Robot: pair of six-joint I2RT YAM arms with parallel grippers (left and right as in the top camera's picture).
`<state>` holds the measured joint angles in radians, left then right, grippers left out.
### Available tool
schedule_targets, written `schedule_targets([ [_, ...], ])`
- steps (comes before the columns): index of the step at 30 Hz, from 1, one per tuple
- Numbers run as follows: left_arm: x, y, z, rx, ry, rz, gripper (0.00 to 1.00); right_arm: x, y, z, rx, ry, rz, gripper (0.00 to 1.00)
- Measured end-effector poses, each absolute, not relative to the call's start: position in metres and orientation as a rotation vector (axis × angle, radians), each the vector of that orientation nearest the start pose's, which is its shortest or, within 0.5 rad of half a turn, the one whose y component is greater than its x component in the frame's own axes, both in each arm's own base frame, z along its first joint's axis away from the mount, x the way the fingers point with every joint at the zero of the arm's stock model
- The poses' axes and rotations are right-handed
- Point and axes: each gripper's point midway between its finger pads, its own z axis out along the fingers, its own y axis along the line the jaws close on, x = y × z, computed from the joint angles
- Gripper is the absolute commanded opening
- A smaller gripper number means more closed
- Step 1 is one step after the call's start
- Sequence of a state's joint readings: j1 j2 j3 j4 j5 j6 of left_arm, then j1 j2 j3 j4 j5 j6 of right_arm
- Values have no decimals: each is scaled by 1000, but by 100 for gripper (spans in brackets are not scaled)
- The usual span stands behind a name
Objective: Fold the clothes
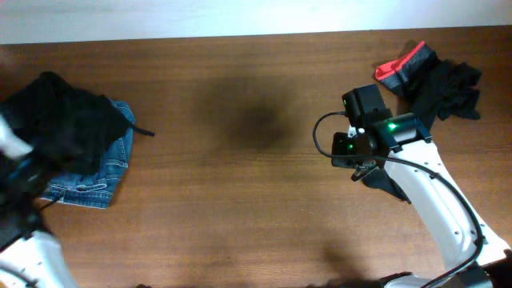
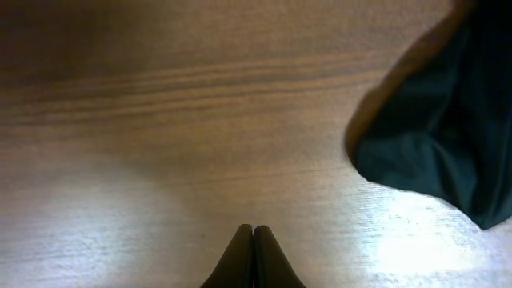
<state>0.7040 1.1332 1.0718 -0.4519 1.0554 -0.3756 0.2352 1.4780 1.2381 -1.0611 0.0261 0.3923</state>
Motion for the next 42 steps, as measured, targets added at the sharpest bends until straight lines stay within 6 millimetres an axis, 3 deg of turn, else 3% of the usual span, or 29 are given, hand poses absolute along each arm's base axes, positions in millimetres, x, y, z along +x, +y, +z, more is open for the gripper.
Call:
schedule_targets([
  [3,334,22,327,-218,1918,-907,99,311,73,146,226,2839,120,4],
  [7,336,-56,333,-1,2026,-867,99,325,78,185,199,2724,176,4],
  [10,330,-90,327,97,2118,-702,99,332,80,234,127,2589,212,4],
  [13,325,-108,323,176,2159,-497,99,331,80,279,49,2461,226,4],
  [16,323,-110,322,200,2163,-304,99,322,77,321,-18,2336,230,7],
  [20,319,-97,319,181,2166,-94,99,307,74,362,-110,2197,209,27],
  [24,315,-77,321,132,2159,49,99,284,69,396,-167,2079,192,72],
  [25,314,-73,320,126,2163,72,99,277,67,404,-173,2052,194,95],
  [26,313,-71,320,120,2167,90,99,272,66,409,-180,2032,191,99],
  [33,312,-62,319,102,2171,146,99,245,59,432,-190,1938,188,99],
  [42,312,-62,319,102,2170,149,99,243,67,429,-222,1951,230,99],
])
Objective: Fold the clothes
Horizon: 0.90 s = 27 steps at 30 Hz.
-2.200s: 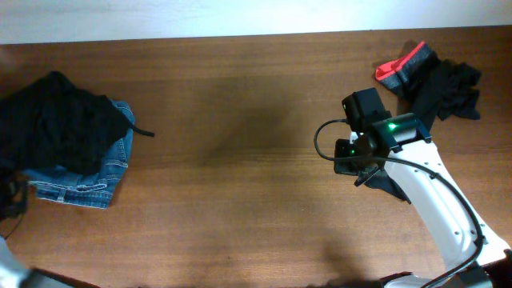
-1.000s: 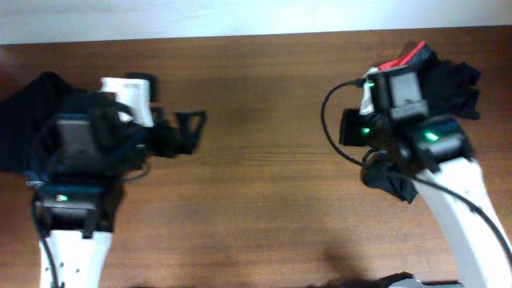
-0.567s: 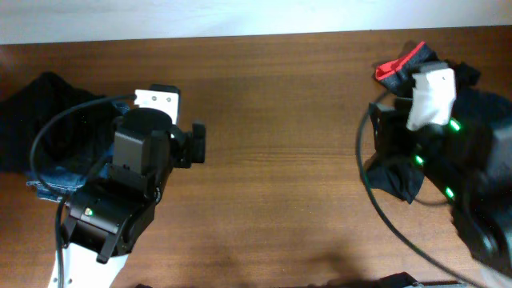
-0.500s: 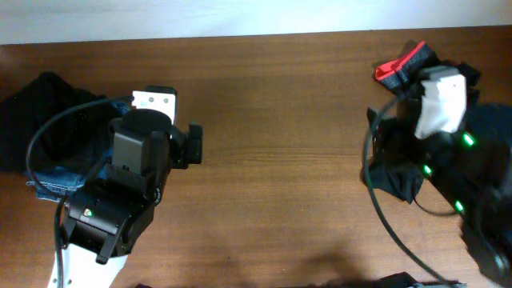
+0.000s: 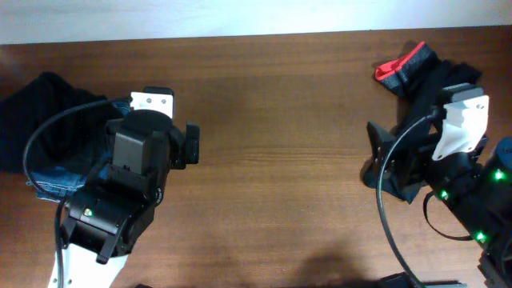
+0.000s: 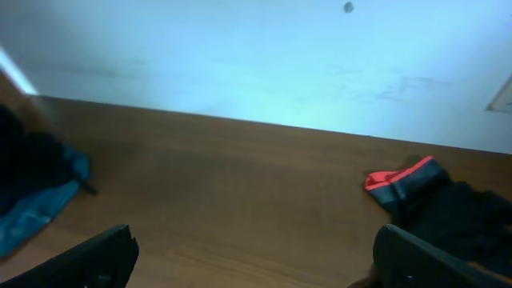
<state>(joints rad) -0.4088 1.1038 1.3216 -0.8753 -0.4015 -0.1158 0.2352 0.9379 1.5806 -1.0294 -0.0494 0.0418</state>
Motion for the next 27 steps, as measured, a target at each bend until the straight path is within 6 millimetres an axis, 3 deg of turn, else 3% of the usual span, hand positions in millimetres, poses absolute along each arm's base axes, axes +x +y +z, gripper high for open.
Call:
schedule_targets([
  [4,312,-62,319,102,2170,149,99,232,80,416,-284,2004,316,99],
  [8,312,-62,319,102,2170,150,99,226,78,403,-297,2063,306,99],
  [17,312,-62,319,102,2170,150,99,229,48,406,-211,2050,110,99],
  [27,312,-62,319,102,2170,150,99,204,31,422,-245,1940,-1,99],
])
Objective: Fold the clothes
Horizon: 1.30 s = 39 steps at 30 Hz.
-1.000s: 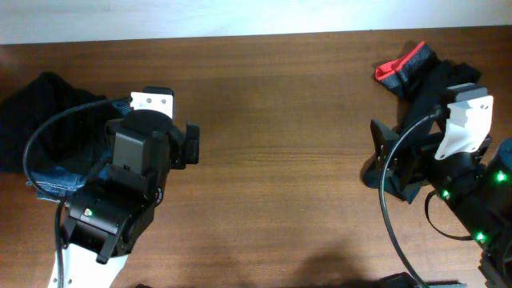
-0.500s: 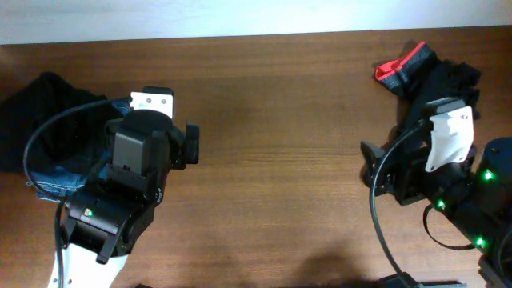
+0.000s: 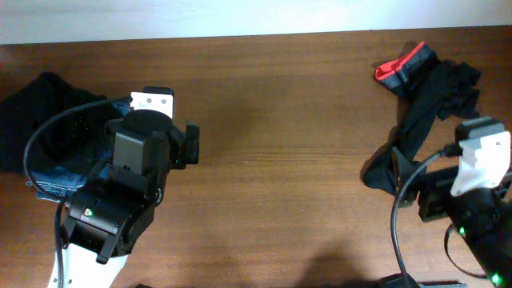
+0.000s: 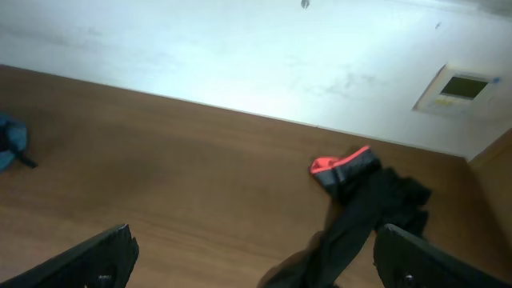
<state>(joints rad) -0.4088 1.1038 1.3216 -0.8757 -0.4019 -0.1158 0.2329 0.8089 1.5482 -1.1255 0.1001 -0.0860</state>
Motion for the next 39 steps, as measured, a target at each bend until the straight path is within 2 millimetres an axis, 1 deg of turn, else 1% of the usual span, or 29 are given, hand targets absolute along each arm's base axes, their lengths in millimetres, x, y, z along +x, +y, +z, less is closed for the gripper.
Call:
schedule_targets([
  [2,312,-62,319,101,2170,150,99,199,25,418,-232,1910,-24,99],
  [4,312,-62,319,102,2170,150,99,196,19,409,-212,1900,-48,99],
  [7,312,-62,319,102,2171,151,99,196,9,384,-165,1888,-86,99],
  [12,312,-61,319,99,2169,155,99,190,-5,306,-114,1961,-136,99],
  [14,312,-61,319,99,2169,156,99,190,-7,279,-107,1977,-143,99],
  [16,312,-61,319,98,2168,157,99,192,-7,260,-103,1967,-144,99],
  [20,312,-61,319,98,2168,157,99,198,-6,210,-108,1972,-137,99],
  [21,312,-61,319,98,2168,157,99,201,-3,194,-116,1971,-125,99],
  [24,312,-61,319,97,2168,157,99,209,1,179,-125,1918,-102,99],
  [29,312,-61,319,98,2169,158,99,213,5,152,-138,1903,-81,99],
  [37,312,-61,319,98,2169,158,99,216,9,122,-158,1954,-58,99],
  [39,312,-61,319,98,2169,158,99,216,10,119,-161,1962,-55,99],
])
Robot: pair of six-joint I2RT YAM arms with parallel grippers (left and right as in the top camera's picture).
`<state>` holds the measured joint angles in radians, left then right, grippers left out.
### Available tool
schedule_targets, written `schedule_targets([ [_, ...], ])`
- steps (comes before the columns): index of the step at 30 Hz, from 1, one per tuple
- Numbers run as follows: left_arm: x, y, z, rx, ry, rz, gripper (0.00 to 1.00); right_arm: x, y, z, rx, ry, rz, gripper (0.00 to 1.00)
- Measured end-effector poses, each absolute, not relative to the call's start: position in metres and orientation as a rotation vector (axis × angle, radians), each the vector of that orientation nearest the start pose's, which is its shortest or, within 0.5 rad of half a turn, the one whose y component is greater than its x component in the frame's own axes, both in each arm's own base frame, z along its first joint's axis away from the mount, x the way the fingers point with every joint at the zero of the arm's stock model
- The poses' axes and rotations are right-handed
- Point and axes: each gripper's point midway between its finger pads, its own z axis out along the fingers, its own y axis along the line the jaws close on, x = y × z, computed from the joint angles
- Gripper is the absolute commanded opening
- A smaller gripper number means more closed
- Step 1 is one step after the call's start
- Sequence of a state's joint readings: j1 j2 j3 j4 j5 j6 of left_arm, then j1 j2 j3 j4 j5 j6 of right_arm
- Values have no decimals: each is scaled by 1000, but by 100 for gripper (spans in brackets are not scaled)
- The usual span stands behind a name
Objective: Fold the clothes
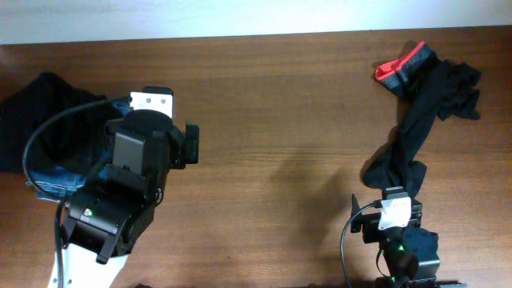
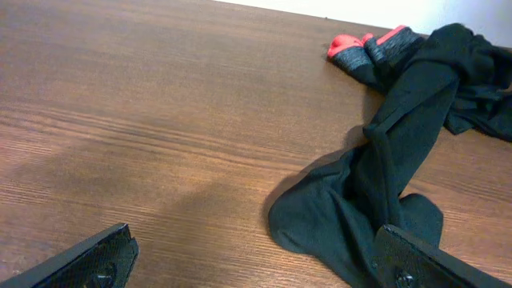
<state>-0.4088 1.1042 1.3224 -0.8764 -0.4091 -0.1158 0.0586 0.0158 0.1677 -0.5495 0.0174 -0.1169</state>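
Note:
A long black garment (image 1: 416,128) lies stretched from the back right corner toward the table's front, its rounded end (image 2: 344,216) flat on the wood. A red and grey piece (image 1: 404,64) lies at its far end. At the left sit blue jeans (image 1: 76,180) under a black cloth pile (image 1: 48,104). My right gripper (image 2: 256,272) is open wide, low at the front edge, just short of the garment's end, with nothing between its fingers (image 2: 96,260). My left arm (image 1: 128,184) rises beside the jeans. Its fingers cannot be made out.
The brown wooden table (image 1: 272,120) runs to a white wall at the back. The left arm's bulk covers part of the jeans pile. The right arm's base (image 1: 396,240) stands at the front right edge.
My right arm was raised at the right side and is now drawn back low at the front edge, its camera looking along the tabletop. The gripper is still open. Garment and left arm are unchanged.
My right gripper was shut, low over the table right of centre, with the black garment's end beside it. Then it was open and raised at the right, the garment lying stretched out, and the left arm had risen. Later it stood further back, now at the front edge.

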Motion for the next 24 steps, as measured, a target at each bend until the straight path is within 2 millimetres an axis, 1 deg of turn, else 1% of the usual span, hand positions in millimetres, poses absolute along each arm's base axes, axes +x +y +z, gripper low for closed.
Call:
schedule_targets([
  [7,312,-61,319,98,2169,158,99,213,10,113,-164,1987,-55,99],
  [24,312,-61,319,98,2169,158,99,213,10,113,-163,1987,-54,99],
])
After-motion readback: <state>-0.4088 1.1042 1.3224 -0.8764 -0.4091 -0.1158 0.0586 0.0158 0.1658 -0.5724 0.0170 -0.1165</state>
